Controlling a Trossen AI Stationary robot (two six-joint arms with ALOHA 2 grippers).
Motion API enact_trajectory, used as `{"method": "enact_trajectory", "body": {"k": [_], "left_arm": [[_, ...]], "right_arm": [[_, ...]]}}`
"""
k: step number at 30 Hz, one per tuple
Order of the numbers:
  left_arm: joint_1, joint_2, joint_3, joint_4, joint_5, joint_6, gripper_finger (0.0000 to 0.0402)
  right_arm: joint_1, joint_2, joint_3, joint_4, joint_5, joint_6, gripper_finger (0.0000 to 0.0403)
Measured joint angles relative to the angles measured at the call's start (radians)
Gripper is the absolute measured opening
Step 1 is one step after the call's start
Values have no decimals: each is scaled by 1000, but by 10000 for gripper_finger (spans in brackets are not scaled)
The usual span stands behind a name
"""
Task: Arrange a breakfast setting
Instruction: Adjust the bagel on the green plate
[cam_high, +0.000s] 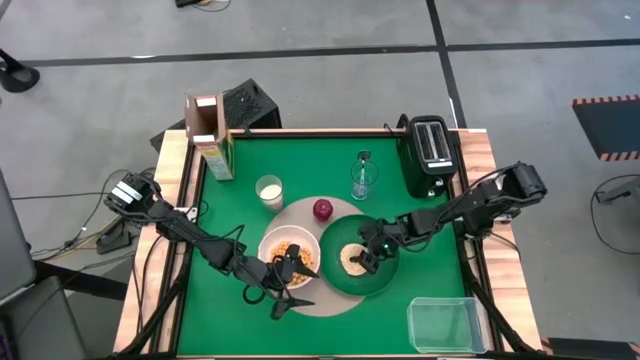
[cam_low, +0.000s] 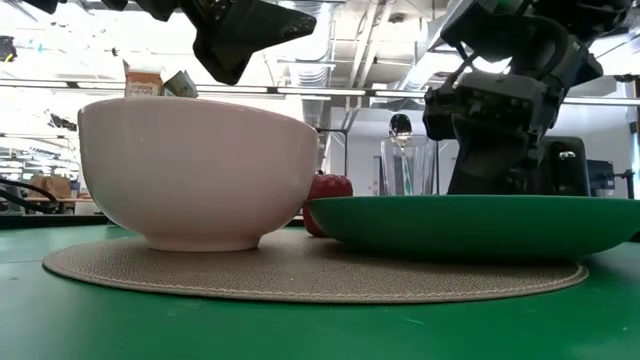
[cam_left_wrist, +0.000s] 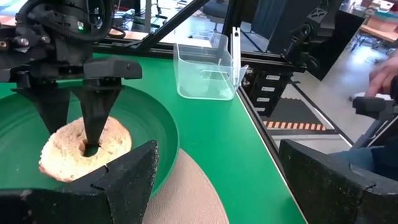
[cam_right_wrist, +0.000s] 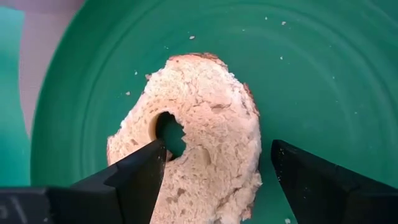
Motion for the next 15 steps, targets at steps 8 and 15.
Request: {"method": "enact_trajectory", "body": {"k": [8, 15], "left_arm": [[0, 0, 0, -4, -1, 0, 318], [0, 0, 0, -8, -2, 0, 318]], "right_arm": [[0, -3, -1, -1, -9, -13, 268], [0, 11, 0, 5, -10, -24, 200]]}}
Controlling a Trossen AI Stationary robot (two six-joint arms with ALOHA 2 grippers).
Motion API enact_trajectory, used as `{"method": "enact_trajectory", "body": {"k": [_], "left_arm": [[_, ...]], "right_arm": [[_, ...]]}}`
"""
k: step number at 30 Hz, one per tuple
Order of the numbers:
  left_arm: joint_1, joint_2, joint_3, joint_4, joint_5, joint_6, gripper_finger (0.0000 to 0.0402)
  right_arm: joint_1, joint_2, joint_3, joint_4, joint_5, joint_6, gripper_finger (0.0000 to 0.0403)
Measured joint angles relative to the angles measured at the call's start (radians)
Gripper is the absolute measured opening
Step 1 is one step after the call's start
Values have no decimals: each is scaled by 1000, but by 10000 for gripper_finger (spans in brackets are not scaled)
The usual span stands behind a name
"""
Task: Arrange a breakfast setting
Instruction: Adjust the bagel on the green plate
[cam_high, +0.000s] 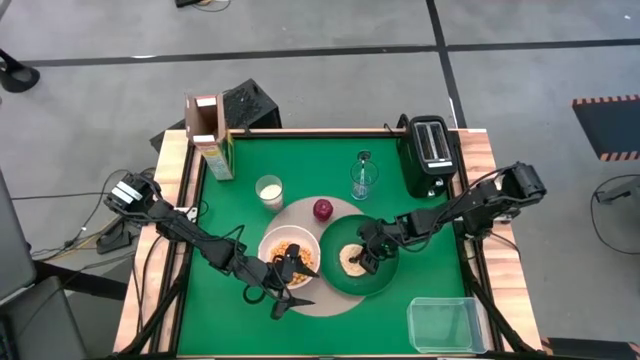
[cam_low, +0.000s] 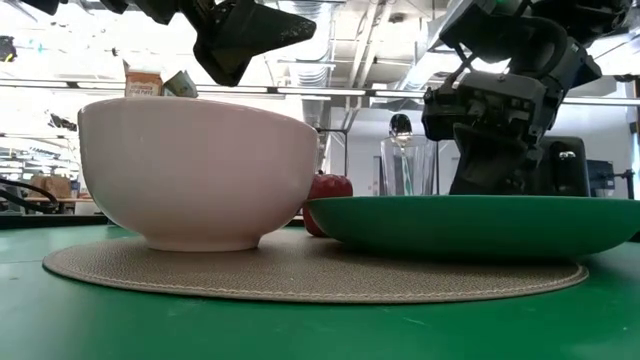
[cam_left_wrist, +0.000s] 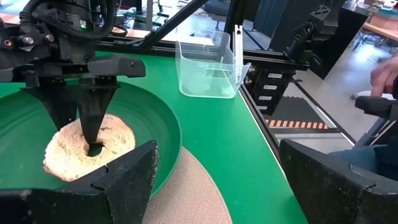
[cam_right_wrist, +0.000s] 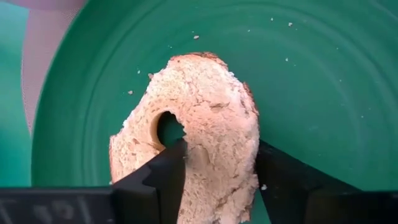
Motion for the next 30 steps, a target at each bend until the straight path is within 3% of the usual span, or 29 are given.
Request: {"method": "enact_trajectory", "body": {"k": [5, 16, 24, 30], "left_arm": [[0, 0, 0, -1, 0, 0, 318], [0, 0, 0, -1, 0, 0, 318], [0, 0, 1, 0, 0, 0, 318], [0, 0, 1, 0, 0, 0, 318]], "right_arm": [[0, 2, 0, -2, 0, -15, 165], [3, -38, -3, -20, 1, -37, 153], [3, -109, -3, -32, 12, -67, 105], [2, -125, -3, -48, 16, -72, 97]]}}
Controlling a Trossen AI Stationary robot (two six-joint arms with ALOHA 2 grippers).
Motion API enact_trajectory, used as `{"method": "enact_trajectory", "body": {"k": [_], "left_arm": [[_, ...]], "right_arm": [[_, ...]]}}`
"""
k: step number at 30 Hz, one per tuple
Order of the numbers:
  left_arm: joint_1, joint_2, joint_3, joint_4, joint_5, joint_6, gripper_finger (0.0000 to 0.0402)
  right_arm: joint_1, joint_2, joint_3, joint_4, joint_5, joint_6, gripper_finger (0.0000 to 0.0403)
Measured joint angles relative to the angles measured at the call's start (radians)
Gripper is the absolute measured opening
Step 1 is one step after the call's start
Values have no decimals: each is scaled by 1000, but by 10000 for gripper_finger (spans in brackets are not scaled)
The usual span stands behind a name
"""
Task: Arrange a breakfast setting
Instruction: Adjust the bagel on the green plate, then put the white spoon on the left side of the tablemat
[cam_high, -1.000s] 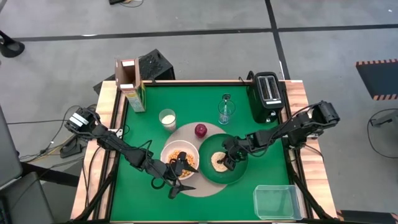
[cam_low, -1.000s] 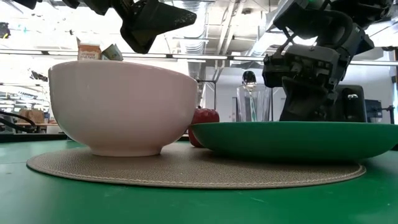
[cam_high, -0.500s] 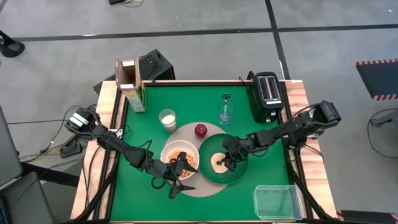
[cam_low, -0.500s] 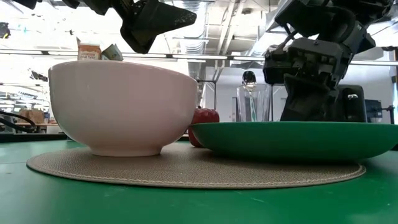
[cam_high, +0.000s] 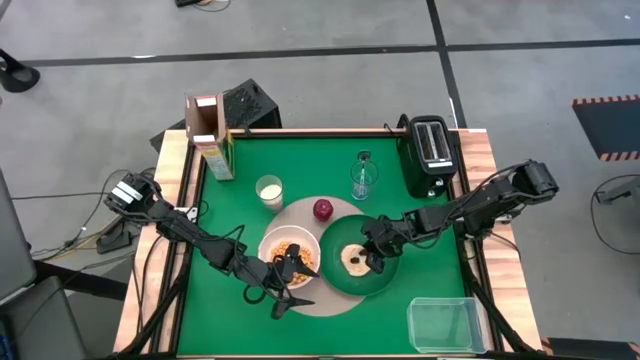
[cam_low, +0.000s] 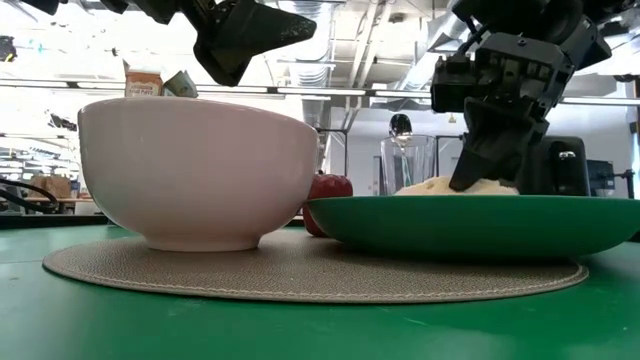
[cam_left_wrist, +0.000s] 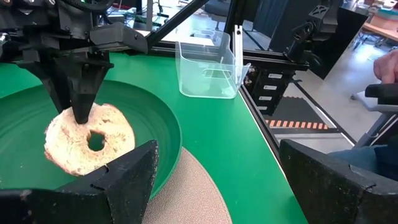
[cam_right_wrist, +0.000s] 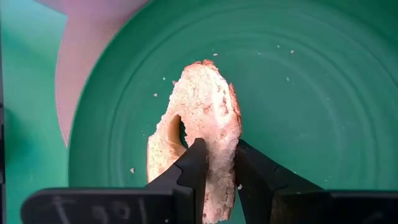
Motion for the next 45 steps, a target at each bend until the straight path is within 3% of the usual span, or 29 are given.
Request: {"method": "enact_trajectory", "body": {"k": [25, 28, 33, 37, 45], "left_arm": [[0, 0, 0, 17, 0, 9, 318], [0, 0, 0, 18, -1, 9, 318], [0, 0, 0, 25, -25, 10, 318], [0, 0, 0, 22, -25, 10, 318], [0, 0, 0, 19, -25, 6, 318]], "right_arm": [[-8, 48, 3, 83, 49, -36, 104], [-8, 49, 3, 76, 49, -46, 124], [-10, 44, 1, 57, 52, -63, 197], [-25, -48, 23, -12, 28, -101, 240], [-138, -273, 162, -280, 53, -256, 248]]}}
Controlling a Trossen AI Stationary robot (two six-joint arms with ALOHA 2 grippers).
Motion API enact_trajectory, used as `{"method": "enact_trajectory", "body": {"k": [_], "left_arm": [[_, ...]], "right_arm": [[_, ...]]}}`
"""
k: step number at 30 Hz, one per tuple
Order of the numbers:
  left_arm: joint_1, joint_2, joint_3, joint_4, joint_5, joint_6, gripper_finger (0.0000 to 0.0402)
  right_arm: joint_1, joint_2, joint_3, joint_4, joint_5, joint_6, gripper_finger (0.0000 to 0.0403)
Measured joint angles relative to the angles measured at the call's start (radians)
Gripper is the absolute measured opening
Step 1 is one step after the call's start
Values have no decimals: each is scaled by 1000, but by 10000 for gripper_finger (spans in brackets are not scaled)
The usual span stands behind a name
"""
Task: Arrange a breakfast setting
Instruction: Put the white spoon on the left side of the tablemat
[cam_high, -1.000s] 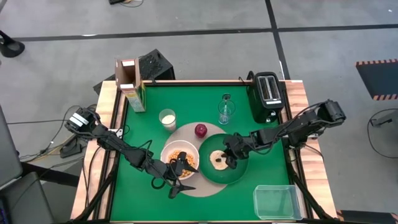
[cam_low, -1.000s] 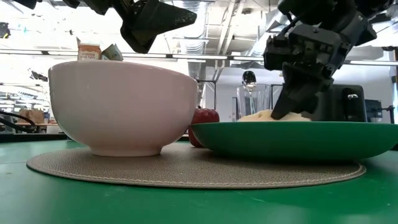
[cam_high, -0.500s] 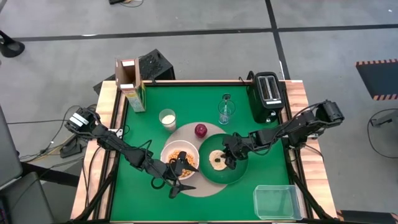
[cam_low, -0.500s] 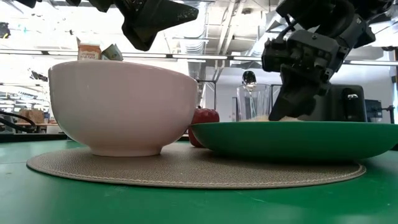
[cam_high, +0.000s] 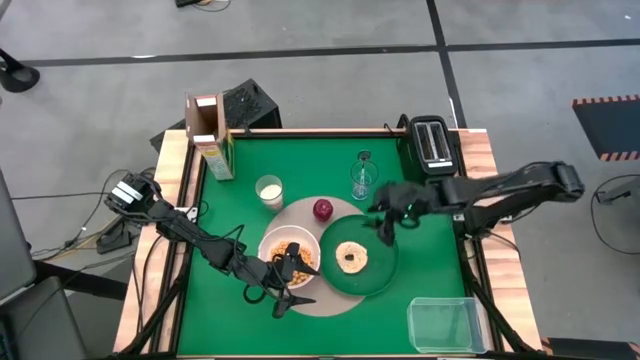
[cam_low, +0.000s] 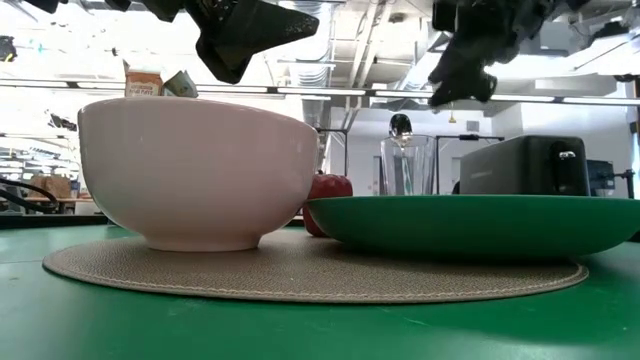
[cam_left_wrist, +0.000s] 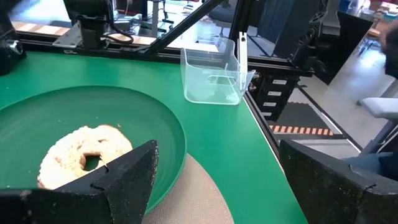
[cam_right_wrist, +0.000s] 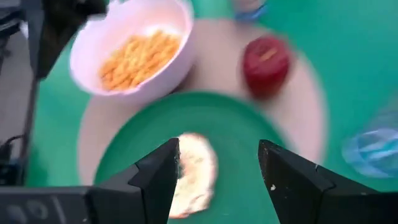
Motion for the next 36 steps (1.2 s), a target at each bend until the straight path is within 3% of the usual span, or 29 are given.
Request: {"method": "enact_trajectory", "body": {"k": [7, 17, 23, 29, 36], "left_arm": [[0, 0, 0, 1, 0, -13, 318], [0, 0, 0, 3, 0, -21, 318], [0, 0, 0, 4, -9, -24, 318], [3, 0, 0, 4, -24, -24, 318], [14, 0, 0, 4, -24, -27, 318]], "right_arm": [[-197, -119, 34, -64, 5, -179, 248], [-423, -110, 33, -78, 0, -414, 248], [-505, -68, 33, -74, -12, -516, 248], [-569, -27, 33, -47, -114, -564, 248], [-626, 25, 33, 42, -151, -639, 248]]}}
